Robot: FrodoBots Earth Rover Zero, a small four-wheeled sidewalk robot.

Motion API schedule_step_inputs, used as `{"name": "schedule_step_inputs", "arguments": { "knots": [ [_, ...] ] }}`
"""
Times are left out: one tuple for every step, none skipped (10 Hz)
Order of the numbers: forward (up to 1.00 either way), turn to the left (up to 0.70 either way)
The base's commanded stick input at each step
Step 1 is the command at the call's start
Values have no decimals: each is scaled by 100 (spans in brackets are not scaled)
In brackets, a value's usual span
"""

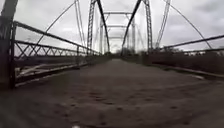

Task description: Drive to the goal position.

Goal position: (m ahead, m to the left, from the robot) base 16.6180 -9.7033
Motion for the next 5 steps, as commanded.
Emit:
{"name": "schedule_step_inputs", "arguments": {
  "knots": [
    [100,0],
    [100,0],
    [100,0],
    [100,0],
    [100,0]
  ]
}}
